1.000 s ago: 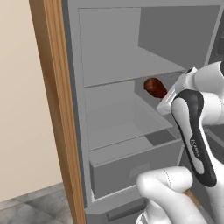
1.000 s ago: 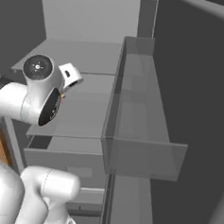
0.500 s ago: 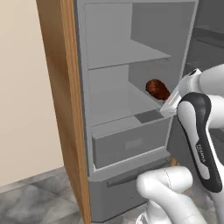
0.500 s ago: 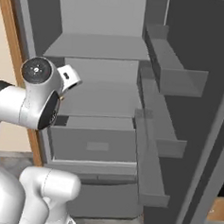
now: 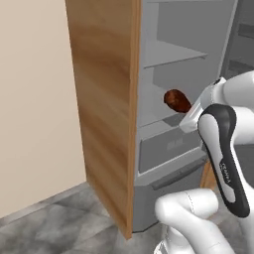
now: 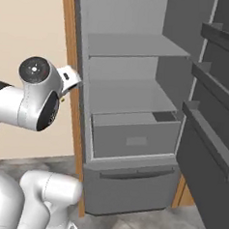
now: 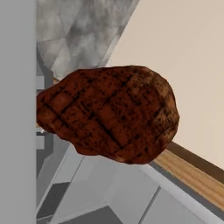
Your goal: Take the cheese, steak, and lemon wedge from the fridge and place them on the plate on the dining counter to create an appetizer plate.
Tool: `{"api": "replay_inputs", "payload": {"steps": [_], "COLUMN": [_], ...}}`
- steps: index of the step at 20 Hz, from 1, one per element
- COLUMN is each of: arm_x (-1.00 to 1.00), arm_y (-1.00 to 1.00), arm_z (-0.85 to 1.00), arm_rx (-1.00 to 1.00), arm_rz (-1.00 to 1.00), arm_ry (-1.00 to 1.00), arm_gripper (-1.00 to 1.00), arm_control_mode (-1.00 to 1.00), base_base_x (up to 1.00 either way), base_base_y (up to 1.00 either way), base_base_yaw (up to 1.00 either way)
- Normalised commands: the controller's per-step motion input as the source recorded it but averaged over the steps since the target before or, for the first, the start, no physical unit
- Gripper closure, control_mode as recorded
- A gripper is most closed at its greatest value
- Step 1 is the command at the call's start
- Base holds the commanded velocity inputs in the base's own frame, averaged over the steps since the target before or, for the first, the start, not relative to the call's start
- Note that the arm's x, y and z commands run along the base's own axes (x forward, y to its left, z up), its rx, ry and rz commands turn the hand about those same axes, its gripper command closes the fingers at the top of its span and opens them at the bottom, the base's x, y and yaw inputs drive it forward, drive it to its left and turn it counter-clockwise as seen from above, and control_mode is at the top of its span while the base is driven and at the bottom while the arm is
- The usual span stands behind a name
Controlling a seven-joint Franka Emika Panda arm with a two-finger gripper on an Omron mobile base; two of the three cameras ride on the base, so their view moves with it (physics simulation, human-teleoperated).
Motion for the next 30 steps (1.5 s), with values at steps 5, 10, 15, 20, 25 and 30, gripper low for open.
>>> {"api": "replay_inputs", "payload": {"steps": [5,10,15,20,25,30], "arm_x": [0.00,0.00,0.00,0.00,0.00,0.00], "arm_y": [0.00,0.00,0.00,0.00,0.00,0.00], "arm_z": [0.00,0.00,0.00,0.00,0.00,0.00], "arm_rx": [0.00,0.00,0.00,0.00,0.00,0.00], "arm_rz": [0.00,0.00,0.00,0.00,0.00,0.00], "arm_ry": [0.00,0.00,0.00,0.00,0.00,0.00], "arm_gripper": [1.00,1.00,1.00,1.00,1.00,1.00], "arm_control_mode": [1.00,1.00,1.00,1.00,1.00,1.00], "base_base_x": [-0.98,-1.00,-1.00,-1.00,-0.88,-0.60], "base_base_y": [0.50,0.23,0.16,0.13,0.64,0.79], "base_base_yaw": [-0.09,-0.09,-0.04,-0.02,0.06,0.20]}}
